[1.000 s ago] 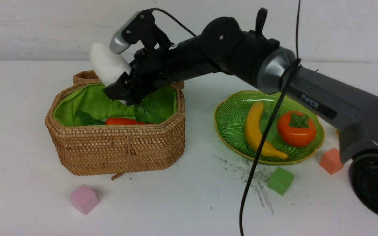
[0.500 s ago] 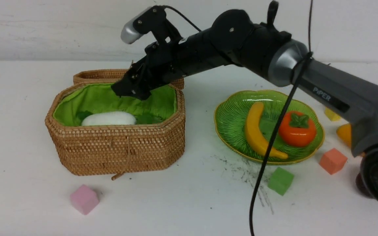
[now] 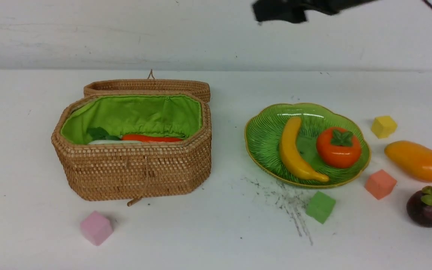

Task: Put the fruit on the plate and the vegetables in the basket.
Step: Use the right arm to grab a mangosteen and put it into the right plate

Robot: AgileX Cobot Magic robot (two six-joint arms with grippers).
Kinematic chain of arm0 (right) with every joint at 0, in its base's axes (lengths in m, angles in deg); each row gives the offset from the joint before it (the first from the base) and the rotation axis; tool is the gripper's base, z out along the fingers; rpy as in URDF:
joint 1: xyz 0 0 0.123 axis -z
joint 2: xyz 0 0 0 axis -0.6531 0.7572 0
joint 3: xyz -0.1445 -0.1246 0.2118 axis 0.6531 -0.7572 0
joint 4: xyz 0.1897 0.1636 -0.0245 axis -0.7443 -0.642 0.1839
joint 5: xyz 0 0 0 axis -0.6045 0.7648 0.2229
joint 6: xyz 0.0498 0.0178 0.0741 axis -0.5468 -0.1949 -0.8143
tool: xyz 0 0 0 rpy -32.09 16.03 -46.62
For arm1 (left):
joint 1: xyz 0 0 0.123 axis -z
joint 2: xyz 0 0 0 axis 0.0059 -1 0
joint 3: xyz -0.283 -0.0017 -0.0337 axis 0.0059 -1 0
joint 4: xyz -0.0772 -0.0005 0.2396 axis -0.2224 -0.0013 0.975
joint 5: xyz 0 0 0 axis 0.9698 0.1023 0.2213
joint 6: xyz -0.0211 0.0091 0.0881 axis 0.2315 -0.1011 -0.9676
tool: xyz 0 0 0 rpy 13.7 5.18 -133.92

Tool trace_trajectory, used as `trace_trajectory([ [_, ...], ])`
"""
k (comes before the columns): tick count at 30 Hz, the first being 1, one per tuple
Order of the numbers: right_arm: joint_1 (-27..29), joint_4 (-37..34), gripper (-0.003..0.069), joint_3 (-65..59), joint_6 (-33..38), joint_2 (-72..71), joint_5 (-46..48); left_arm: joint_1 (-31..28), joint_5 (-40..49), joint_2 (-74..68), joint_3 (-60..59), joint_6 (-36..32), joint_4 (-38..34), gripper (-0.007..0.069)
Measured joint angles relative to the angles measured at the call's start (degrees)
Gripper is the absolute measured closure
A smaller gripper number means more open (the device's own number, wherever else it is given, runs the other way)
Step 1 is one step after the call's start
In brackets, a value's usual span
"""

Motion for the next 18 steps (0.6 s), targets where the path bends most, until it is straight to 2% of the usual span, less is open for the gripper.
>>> trace_trajectory([
  [3,3.0,3.0,0.0118,-6.6,-4.6,-4.7,0.1,0.0,0.0,0.0,0.0,0.0,0.0,0.0386],
  [6,7.0,9.8,0.0120,-14.3,-13.2,-10.6,-0.3,0.0,0.0,0.0,0.0,0.0,0.0,0.0386],
  [8,9.0,15.1,0.0120,-16.8,-21.6,-13.4,0.5,0.0,0.0,0.0,0.0,0.0,0.0,0.0386],
  [10,10.0,17.5,0.0120,-17.8,-26.0,-14.2,2.6,0.0,0.0,0.0,0.0,0.0,0.0,0.0386],
  [12,11.3,21.4,0.0120,-19.8,-33.5,-14.7,7.0,0.0,0.0,0.0,0.0,0.0,0.0,0.0386],
  [18,11.5,23.0,0.0120,-28.9,-39.6,-14.7,7.3,0.0,0.0,0.0,0.0,0.0,0.0,0.0386],
])
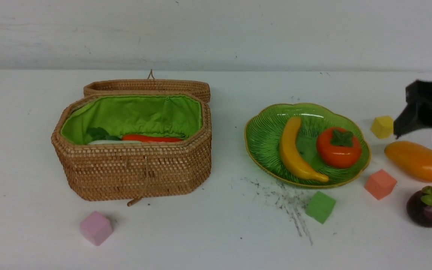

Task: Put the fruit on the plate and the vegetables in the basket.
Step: Use the right arm to grab a mangosteen and put it into the right plate

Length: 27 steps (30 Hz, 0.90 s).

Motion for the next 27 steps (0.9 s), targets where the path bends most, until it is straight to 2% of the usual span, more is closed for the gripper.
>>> trace_trajectory([
  [6,1.4,4.8,0.0120,-6.2,-2.2,0.4,-1.2,0.0,0.0,0.0,0.0,0.0,0.0,0.0386],
  [12,4.7,6.0,0.0119,-7.0,-2.6,4.6,-2.8,0.0,0.0,0.0,0.0,0.0,0.0,0.0386],
  [21,10.0,6.4,0.0033,-7.0,-0.1,14.0,-8.1,0.0,0.0,0.0,0.0,0.0,0.0,0.0386],
  [27,10.7,7.2,0.0026,-7.0,0.2,18.4,-12.9,0.0,0.0,0.0,0.0,0.0,0.0,0.0386],
])
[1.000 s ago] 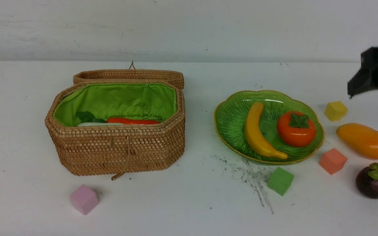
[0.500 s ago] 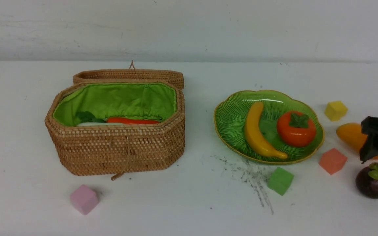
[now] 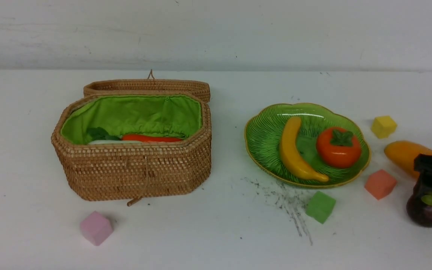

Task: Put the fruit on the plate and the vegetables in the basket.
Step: Use the right arm to grab a mangosteen and put it into the right plate

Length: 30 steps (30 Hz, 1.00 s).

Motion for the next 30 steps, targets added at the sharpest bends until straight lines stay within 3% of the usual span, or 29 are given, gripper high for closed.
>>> trace_trajectory([
  [14,0.0,-0.2,0.0085,0.3,1.2,4.9,-2.5,0.0,0.0,0.0,0.0,0.0,0.0,0.0386],
  [26,0.0,-5.9,0.0085,0.1,5.2,-4.8,2.0,0.0,0.0,0.0,0.0,0.0,0.0,0.0386],
  [30,-0.5,-10.5,0.0085,0.9,10.0,-8.9,3.5,0.0,0.0,0.0,0.0,0.0,0.0,0.0386],
])
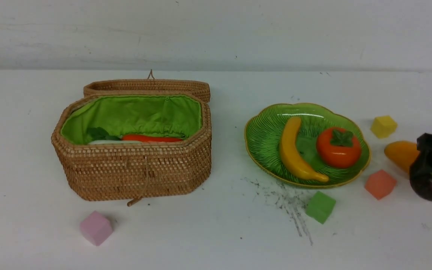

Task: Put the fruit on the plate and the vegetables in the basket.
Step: Use the right arm to grab a mangosteen and put it into the right plate

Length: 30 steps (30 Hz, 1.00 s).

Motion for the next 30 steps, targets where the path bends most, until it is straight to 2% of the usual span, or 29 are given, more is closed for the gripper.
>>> trace_trajectory([
  [2,-0.5,-1.1,0.0085,1.2,1.7,-0.5,1.1,0.0,0.0,0.0,0.0,0.0,0.0,0.0386],
  [7,-6.1,-2.7,0.0085,9.2,4.4,1.8,3.0,0.0,0.0,0.0,0.0,0.0,0.0,0.0386],
  [13,-12.5,-2.7,0.0085,21.3,4.5,12.3,-0.8,0.0,0.0,0.0,0.0,0.0,0.0,0.0386],
  [18,-13.6,-2.7,0.0085,32.6,4.5,23.1,-3.3,0.0,0.0,0.0,0.0,0.0,0.0,0.0386],
  [23,-13.6,-2.7,0.0085,46.7,4.5,35.5,-0.9,0.0,0.0,0.0,0.0,0.0,0.0,0.0386],
  [30,-13.6,-2.7,0.0085,52.8,4.5,41.9,0.2,0.0,0.0,0.0,0.0,0.0,0.0,0.0386],
])
